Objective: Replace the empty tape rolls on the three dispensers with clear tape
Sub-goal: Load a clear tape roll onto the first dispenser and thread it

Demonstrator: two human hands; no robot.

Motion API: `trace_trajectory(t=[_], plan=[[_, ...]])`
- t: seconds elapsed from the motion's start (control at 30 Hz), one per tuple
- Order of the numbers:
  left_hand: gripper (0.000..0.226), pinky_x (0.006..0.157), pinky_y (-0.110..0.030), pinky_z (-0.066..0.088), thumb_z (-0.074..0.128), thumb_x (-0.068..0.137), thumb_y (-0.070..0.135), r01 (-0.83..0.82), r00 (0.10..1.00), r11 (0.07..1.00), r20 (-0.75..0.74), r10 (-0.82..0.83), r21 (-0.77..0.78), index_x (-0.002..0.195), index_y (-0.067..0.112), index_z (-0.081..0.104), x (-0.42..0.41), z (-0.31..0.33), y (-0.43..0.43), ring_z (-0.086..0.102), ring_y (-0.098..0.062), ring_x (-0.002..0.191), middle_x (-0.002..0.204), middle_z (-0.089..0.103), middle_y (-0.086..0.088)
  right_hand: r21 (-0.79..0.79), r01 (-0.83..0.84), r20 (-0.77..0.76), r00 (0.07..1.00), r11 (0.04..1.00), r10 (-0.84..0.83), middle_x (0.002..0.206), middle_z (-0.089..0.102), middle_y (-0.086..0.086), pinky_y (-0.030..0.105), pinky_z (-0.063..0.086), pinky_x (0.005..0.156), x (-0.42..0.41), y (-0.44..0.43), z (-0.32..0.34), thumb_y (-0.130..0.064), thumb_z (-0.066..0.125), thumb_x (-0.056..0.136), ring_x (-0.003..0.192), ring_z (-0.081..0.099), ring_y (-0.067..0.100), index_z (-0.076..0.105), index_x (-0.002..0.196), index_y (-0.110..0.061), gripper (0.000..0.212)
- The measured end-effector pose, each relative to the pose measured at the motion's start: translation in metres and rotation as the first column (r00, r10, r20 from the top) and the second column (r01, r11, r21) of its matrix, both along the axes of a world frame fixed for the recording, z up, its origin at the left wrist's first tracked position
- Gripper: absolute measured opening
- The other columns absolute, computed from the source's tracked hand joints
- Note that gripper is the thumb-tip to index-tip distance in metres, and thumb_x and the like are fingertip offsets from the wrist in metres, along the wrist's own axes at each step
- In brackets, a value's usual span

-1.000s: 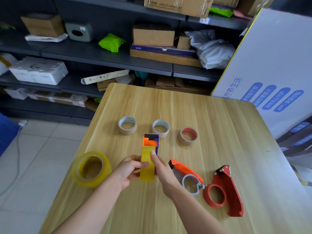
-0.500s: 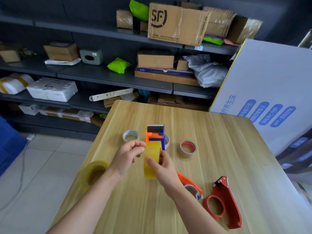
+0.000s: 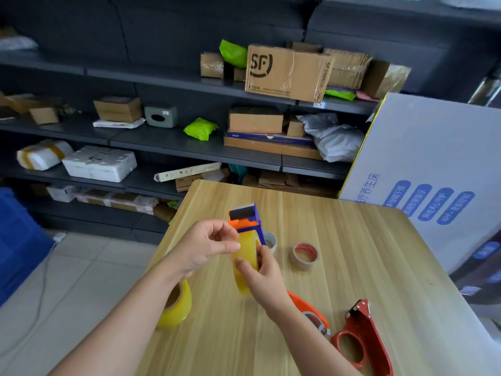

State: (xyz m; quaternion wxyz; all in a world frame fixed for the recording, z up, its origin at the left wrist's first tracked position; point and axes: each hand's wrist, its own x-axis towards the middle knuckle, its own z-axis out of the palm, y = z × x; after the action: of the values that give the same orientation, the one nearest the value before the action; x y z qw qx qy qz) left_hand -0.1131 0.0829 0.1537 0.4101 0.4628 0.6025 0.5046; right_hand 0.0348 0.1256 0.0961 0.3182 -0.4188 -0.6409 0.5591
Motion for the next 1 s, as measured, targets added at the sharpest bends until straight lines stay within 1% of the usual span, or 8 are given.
trace_trajectory(t=[0.17,0.3,0.4,0.53,0.67,0.83,0.93,1.0], plan=[[0.01,0.071,-0.035,0.054,0.081,0.072,0.011,-0.062,0.978,0.998,-0.199,0.059,-0.008,0.069,0.012,0.072,-0.01,0.02,0.0,0.061,-0.013,0.071,0.072,0.07,-0.004,-0.021,-0.013,-0.001,1.0,1.0,0.013,0.081,0.059,-0.003,0.028,0.047,0.067,0.0,-0.006,0.009,-0.04,0.06,0.07,0.076,0.057,0.013,0.056,0.093,-0.018,0.031],[0.009,0.065,-0.026,0.049,0.081,0.07,0.009,-0.049,0.975,0.998,-0.221,0.038,-0.046,0.069,0.012,0.073,-0.013,0.037,0.002,0.061,0.002,0.061,0.064,0.071,0.008,-0.02,0.004,-0.02,1.0,1.0,-0.005,0.095,0.068,0.011,0.042,0.055,0.078,-0.002,-0.01,0.016,-0.046,0.059,0.068,0.092,0.068,0.027,0.058,0.095,-0.019,0.038],[0.013,0.054,-0.021,0.041,0.083,0.068,0.009,-0.131,0.975,0.987,-0.194,0.112,-0.088,0.066,0.007,0.071,-0.017,0.048,0.005,0.052,0.001,0.047,0.051,0.064,0.008,0.009,-0.001,-0.01,1.0,1.0,0.001,0.082,0.063,0.009,0.04,0.054,0.071,-0.003,-0.013,0.025,-0.045,0.058,0.07,0.081,0.066,0.028,0.057,0.093,-0.013,0.039],[0.013,0.061,-0.024,0.042,0.083,0.068,0.01,-0.192,0.965,0.976,-0.201,0.168,-0.102,0.066,0.008,0.07,-0.017,0.059,0.012,0.052,-0.01,0.062,0.058,0.063,0.002,0.026,-0.023,-0.019,1.0,0.999,0.024,0.072,0.05,-0.002,0.024,0.043,0.06,-0.004,-0.018,0.037,-0.044,0.056,0.073,0.063,0.048,0.012,0.054,0.089,-0.007,0.041],[0.013,0.072,-0.027,0.043,0.08,0.073,0.009,-0.289,0.933,0.955,-0.243,0.265,-0.065,0.071,0.003,0.069,-0.021,0.07,0.019,0.056,-0.01,0.072,0.071,0.065,-0.002,0.045,-0.078,-0.057,0.995,0.996,0.08,0.075,0.051,0.001,0.013,0.041,0.055,0.001,-0.018,0.048,-0.04,0.055,0.074,0.064,0.047,0.011,0.056,0.094,-0.002,0.043],[0.018,0.081,-0.043,0.055,0.079,0.074,0.008,-0.311,0.917,0.939,-0.306,0.256,-0.145,0.062,0.008,0.065,-0.025,0.073,0.024,0.063,-0.022,0.079,0.082,0.072,-0.012,0.049,-0.103,-0.072,0.992,0.993,0.107,0.081,0.059,0.0,0.015,0.047,0.061,0.004,-0.024,0.049,-0.057,0.061,0.073,0.072,0.057,0.011,0.06,0.101,-0.008,0.057],[0.023,0.079,-0.042,0.056,0.077,0.076,0.007,-0.312,0.919,0.932,-0.308,0.247,-0.183,0.059,0.01,0.062,-0.025,0.074,0.025,0.064,-0.023,0.073,0.07,0.07,-0.01,0.054,-0.105,-0.068,0.992,0.993,0.109,0.081,0.062,0.001,0.022,0.05,0.065,0.004,-0.023,0.048,-0.069,0.062,0.067,0.072,0.059,0.01,0.061,0.098,-0.012,0.064],[0.024,0.074,-0.038,0.054,0.078,0.075,0.009,-0.326,0.912,0.925,-0.323,0.254,-0.195,0.058,0.011,0.061,-0.028,0.075,0.024,0.062,-0.023,0.071,0.068,0.067,-0.008,0.055,-0.117,-0.053,0.991,0.992,0.12,0.079,0.061,0.0,0.022,0.05,0.065,0.005,-0.023,0.048,-0.064,0.063,0.07,0.071,0.059,0.01,0.061,0.094,-0.015,0.055]])
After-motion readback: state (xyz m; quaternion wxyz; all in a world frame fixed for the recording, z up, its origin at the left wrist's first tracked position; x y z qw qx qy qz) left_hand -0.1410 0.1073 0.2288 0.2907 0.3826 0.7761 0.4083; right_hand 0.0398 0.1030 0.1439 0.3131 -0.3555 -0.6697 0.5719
